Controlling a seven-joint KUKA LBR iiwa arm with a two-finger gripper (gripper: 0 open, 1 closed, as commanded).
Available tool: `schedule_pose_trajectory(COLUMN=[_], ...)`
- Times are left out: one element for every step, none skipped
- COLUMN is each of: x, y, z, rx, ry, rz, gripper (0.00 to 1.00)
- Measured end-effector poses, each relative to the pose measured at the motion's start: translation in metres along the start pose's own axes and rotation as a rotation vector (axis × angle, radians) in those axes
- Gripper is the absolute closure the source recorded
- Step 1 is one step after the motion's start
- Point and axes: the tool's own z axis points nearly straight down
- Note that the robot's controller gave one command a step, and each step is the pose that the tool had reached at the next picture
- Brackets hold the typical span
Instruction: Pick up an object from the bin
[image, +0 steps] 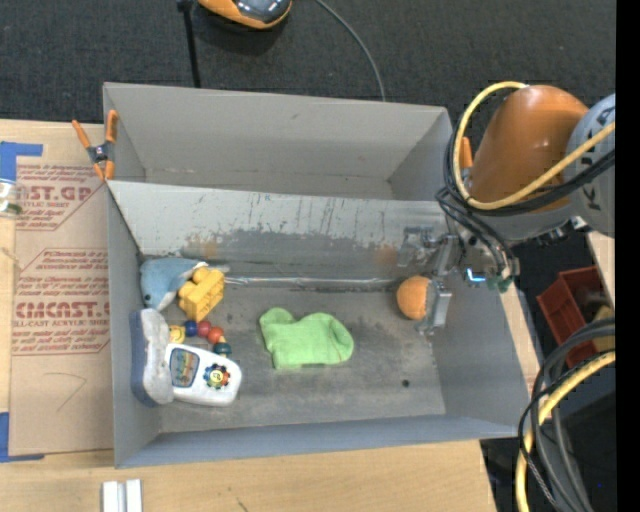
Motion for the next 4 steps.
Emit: schedule_pose_trajectory(x=[-0.001, 0.006, 0.017, 0.031], y=[0.000, 0.022, 0.049, 0.066], z=[-0.005, 0.038, 0.093, 0.118], rx=[0.001, 0.002, 0.000, 0.000], ry=[-0.007, -0.013, -0.011, -0.003], rz=[-0.001, -0.040, -0.040, -0.023], gripper=[0.00, 0.00, 0.00, 0.00])
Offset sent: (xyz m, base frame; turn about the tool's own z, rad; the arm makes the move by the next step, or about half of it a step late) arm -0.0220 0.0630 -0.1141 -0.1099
